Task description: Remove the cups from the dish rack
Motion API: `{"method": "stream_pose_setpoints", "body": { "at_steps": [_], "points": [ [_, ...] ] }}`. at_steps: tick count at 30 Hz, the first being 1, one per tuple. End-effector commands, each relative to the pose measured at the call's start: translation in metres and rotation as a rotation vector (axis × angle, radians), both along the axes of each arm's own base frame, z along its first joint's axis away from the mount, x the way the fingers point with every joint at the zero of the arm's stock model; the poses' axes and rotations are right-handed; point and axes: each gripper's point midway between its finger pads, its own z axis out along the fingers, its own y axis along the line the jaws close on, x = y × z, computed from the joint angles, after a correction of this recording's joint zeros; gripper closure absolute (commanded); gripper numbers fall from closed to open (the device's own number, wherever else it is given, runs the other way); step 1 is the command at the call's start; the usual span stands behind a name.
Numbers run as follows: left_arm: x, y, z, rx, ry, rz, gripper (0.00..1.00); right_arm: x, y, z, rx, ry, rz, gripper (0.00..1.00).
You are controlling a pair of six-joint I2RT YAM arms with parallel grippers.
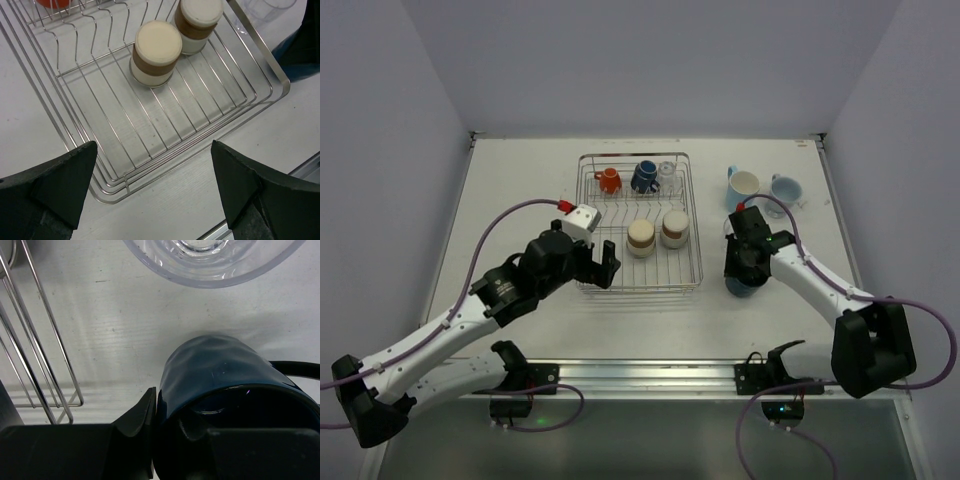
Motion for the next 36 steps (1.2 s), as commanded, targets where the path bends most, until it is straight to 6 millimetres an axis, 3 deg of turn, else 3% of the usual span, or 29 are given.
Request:
{"method": "stream_pose_setpoints", "body": {
  "at_steps": [1,5,8,12,14,17,20,22,24,26,31,32,33,34,35,36],
  "points": [
    [0.003,-0.016,0.018,-0.047,-0.006,-0.047,0.00,0.016,0.005,0.006,0.015,-0.068,0.003,0.89],
    [0.003,-0.028,0.019,-0.057,-0.004,-0.066,0.00,0.015,0.005,0.004,0.014,-0.072,0.016,0.70],
    [0.003,-0.029,0.023,-0.047,-0.019,-0.069,0.00,0.014,0.006,0.008,0.025,-0.087,0.026,0.62],
    [0.005,-0.018,0.030,-0.021,-0.043,-0.040,0.00,0.014,0.007,0.018,0.035,-0.107,0.034,0.61],
    [0.005,-0.010,0.032,0.001,-0.056,-0.018,0.00,0.014,0.008,0.036,0.045,-0.157,0.035,0.59],
    [0.005,0.003,0.047,-0.007,-0.107,0.012,0.00,0.016,0.008,0.083,0.060,-0.284,0.044,0.49],
    [0.004,0.015,0.064,-0.021,-0.161,0.046,0.00,0.018,0.025,0.139,0.126,-0.460,0.126,0.34],
    [0.003,0.024,0.073,-0.034,-0.196,0.068,0.00,0.015,0.058,0.175,0.233,-0.576,0.283,0.25],
    [0.001,0.031,0.078,-0.046,-0.218,0.084,0.00,0.002,0.096,0.191,0.370,-0.589,0.452,0.20],
    [-0.001,0.039,0.083,-0.063,-0.243,0.109,0.00,0.002,0.114,0.199,0.385,-0.601,0.534,0.18],
    [-0.003,0.058,0.081,-0.080,-0.283,0.173,0.00,0.030,0.160,0.192,0.296,-0.535,0.632,0.14],
    [-0.004,0.064,0.086,-0.098,-0.303,0.192,0.00,0.037,0.168,0.202,0.282,-0.557,0.649,0.11],
    [-0.004,0.065,0.079,-0.093,-0.302,0.197,0.00,0.038,0.177,0.200,0.268,-0.545,0.668,0.10],
    [-0.004,0.066,0.081,-0.107,-0.313,0.203,0.00,0.051,0.184,0.182,0.223,-0.499,0.658,0.09],
    [-0.004,0.067,0.077,-0.107,-0.313,0.207,0.00,0.056,0.192,0.190,0.210,-0.505,0.671,0.06],
    [-0.004,0.067,0.077,-0.111,-0.316,0.208,0.00,0.061,0.196,0.184,0.191,-0.489,0.672,0.05]
  ]
}}
